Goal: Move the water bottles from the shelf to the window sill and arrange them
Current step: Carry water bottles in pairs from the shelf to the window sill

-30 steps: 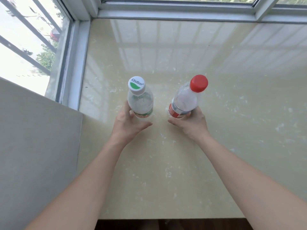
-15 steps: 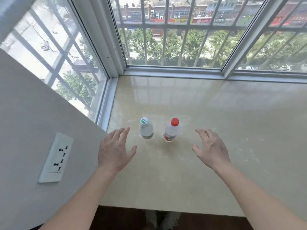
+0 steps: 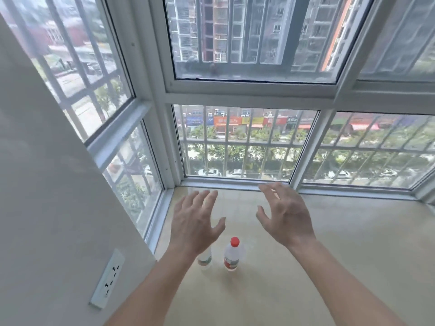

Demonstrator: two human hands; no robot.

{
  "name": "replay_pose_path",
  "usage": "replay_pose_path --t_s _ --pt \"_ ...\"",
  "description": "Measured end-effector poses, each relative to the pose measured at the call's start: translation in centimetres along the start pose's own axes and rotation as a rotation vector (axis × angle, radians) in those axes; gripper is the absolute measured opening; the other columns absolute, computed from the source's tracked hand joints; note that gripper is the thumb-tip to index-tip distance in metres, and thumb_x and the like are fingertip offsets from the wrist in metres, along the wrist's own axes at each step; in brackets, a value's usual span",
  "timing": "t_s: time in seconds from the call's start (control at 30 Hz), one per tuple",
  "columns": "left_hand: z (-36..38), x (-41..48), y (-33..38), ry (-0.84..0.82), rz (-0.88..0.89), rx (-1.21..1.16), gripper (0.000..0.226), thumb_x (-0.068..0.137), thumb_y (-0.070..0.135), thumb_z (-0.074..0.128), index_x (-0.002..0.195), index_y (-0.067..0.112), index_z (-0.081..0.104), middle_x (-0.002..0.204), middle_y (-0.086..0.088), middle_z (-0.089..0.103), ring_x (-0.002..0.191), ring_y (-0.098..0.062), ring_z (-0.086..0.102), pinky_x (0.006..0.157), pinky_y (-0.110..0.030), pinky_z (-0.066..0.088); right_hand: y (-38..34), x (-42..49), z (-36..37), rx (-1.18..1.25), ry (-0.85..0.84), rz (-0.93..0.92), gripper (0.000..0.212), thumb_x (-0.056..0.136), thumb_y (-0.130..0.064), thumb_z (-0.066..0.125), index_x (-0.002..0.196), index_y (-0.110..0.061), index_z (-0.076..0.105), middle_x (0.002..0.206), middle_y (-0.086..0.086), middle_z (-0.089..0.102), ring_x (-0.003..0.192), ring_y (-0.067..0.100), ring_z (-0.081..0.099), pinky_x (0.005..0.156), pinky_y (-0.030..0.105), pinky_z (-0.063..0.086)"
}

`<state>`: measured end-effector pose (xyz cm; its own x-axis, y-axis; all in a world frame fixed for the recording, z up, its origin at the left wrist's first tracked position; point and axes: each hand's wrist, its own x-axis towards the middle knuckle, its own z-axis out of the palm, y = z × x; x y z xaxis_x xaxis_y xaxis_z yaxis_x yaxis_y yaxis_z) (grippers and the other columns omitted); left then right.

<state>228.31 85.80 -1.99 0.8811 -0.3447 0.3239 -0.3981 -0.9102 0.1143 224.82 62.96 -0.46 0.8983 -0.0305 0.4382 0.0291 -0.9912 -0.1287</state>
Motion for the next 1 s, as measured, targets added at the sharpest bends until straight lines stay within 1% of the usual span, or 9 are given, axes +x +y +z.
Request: replay_pose_path --t_s 0.2,0.3,0.43,0.53,0.6,0.7,0.83,0.9,1.0 --pt "-2.1 2.1 2.7 0.048 0.102 -0.034 0.070 0.083 0.063 0.042 0.142 0.027 0.043 0.137 0.003 0.056 0.127 -0.022 0.050 0.107 -0.044 0.038 0.1 -0.4 -2.6 0.002 0.017 0.033 0.051 0.078 -0.034 0.073 0.125 -0.015 0.066 0.121 0.007 0.066 0.114 0.030 0.062 0.095 0.043 0.053" --pt "-2.4 2.8 4.2 0.054 0.181 -0.057 0.070 0.084 0.064 0.041 0.144 0.028 0.042 0.141 0.004 0.053 0.131 -0.021 0.046 0.110 -0.043 0.034 0.7 -1.4 -4.3 -0.033 0.039 0.115 0.054 0.078 -0.035 0.073 0.127 -0.015 0.066 0.123 0.007 0.067 0.115 0.029 0.061 0.097 0.043 0.052" --pt "-2.2 3.4 7.6 0.032 0.338 -0.131 0.067 0.083 0.062 0.043 0.140 0.026 0.046 0.135 0.004 0.057 0.126 -0.022 0.050 0.107 -0.043 0.039 2.2 -4.5 -6.7 -0.105 0.052 0.282 0.052 0.080 -0.039 0.066 0.127 -0.018 0.064 0.123 0.004 0.064 0.117 0.028 0.059 0.100 0.042 0.050" --pt "-1.8 3.1 11.2 0.001 0.463 -0.192 0.066 0.081 0.061 0.046 0.136 0.025 0.050 0.131 0.004 0.060 0.123 -0.023 0.053 0.104 -0.042 0.041 3.6 -8.4 -8.4 -0.178 0.048 0.412 0.051 0.082 -0.045 0.051 0.126 -0.021 0.062 0.123 0.001 0.062 0.118 0.026 0.057 0.101 0.040 0.049" --pt "-1.3 2.3 13.8 -0.026 0.558 -0.234 0.065 0.081 0.061 0.046 0.135 0.025 0.051 0.132 0.005 0.059 0.122 -0.023 0.053 0.103 -0.042 0.041 4.4 -11.7 -9.7 -0.228 0.054 0.512 0.053 0.082 -0.046 0.046 0.125 -0.020 0.063 0.122 0.001 0.063 0.116 0.026 0.058 0.099 0.039 0.050" --pt "-0.8 0.5 18.3 -0.065 0.701 -0.291 0.066 0.080 0.062 0.044 0.135 0.026 0.050 0.133 0.006 0.058 0.123 -0.023 0.052 0.104 -0.043 0.040 5.2 -17.4 -12.1 -0.319 0.064 0.656 0.052 0.083 -0.044 0.049 0.127 -0.018 0.062 0.119 0.002 0.064 0.111 0.026 0.059 0.096 0.039 0.051" --pt "-1.1 -3.5 24.5 -0.111 0.896 -0.400 0.066 0.078 0.061 0.046 0.133 0.026 0.053 0.130 0.005 0.061 0.120 -0.023 0.055 0.103 -0.044 0.041 5.0 -25.6 -15.8 -0.414 0.114 0.860 0.049 0.081 -0.037 0.062 0.124 -0.014 0.064 0.115 0.004 0.065 0.108 0.026 0.060 0.096 0.039 0.051" --pt "-1.6 -5.8 27.4 -0.098 0.986 -0.456 0.066 0.079 0.059 0.048 0.135 0.025 0.053 0.130 0.005 0.061 0.119 -0.022 0.056 0.101 -0.043 0.042 4.5 -29.4 -17.5 -0.453 0.130 0.958 0.048 0.083 -0.039 0.058 0.123 -0.013 0.064 0.115 0.005 0.065 0.109 0.027 0.060 0.098 0.040 0.051" --pt "-2.5 -8.5 31.1 -0.082 1.102 -0.510 0.066 0.079 0.056 0.054 0.138 0.025 0.051 0.130 0.004 0.061 0.119 -0.023 0.055 0.101 -0.042 0.042 4.0 -34.1 -19.8 -0.508 0.144 1.067 0.050 0.086 -0.041 0.052 0.126 -0.014 0.064 0.123 0.005 0.064 0.120 0.027 0.057 0.106 0.041 0.046"
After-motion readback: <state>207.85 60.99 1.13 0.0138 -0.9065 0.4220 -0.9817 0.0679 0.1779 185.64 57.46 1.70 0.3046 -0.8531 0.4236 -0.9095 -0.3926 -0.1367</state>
